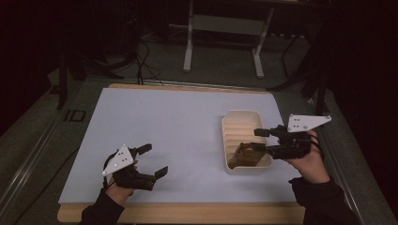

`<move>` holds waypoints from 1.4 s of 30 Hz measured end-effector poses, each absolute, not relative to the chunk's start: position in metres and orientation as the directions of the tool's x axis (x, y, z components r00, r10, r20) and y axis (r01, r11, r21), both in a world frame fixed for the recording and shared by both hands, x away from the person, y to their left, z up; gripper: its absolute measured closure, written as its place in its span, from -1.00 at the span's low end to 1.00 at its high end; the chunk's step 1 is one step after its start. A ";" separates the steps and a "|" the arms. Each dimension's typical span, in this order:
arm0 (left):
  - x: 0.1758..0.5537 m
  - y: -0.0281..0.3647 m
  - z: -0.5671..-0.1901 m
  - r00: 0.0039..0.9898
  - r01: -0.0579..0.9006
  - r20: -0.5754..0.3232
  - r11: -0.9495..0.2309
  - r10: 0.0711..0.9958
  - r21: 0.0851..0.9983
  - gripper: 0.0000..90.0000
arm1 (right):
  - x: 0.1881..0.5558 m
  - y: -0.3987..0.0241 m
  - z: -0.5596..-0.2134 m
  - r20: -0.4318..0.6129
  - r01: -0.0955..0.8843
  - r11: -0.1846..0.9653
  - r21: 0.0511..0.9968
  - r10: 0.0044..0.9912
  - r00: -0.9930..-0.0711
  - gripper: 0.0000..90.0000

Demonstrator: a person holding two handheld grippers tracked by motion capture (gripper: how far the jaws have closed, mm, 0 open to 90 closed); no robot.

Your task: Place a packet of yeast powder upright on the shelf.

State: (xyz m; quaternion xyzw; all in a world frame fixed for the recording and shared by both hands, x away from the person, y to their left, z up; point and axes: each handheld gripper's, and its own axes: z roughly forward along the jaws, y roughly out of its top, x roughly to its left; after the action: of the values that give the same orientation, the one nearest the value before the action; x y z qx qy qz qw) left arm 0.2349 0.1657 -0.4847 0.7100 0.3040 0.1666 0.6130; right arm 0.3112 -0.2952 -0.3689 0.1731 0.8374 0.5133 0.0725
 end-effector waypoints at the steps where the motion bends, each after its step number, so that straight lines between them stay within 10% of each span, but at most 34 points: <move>1: 0.235 0.166 -0.484 0.759 0.228 -0.136 -0.063 0.637 0.972 -0.94 | 0.309 -0.293 -0.366 0.045 0.203 0.403 0.892 0.369 -0.928 0.01; 13: 0.234 0.166 -0.483 0.762 0.224 -0.133 -0.065 0.634 0.972 -0.94 | 0.285 -0.250 -0.346 -0.038 0.121 0.358 0.926 0.408 -0.912 -0.73; 42: 0.232 0.166 -0.485 0.768 0.221 -0.128 -0.072 0.628 0.973 -0.94 | 0.240 -0.189 -0.422 0.051 0.154 0.329 0.932 0.300 -0.953 -0.69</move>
State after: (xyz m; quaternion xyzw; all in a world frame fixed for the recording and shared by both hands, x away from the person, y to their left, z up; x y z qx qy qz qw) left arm 0.2324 0.1664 -0.4851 0.7130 0.2977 0.1661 0.6127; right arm 0.2403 -0.1886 -0.4225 0.1395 0.8125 0.5623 0.0650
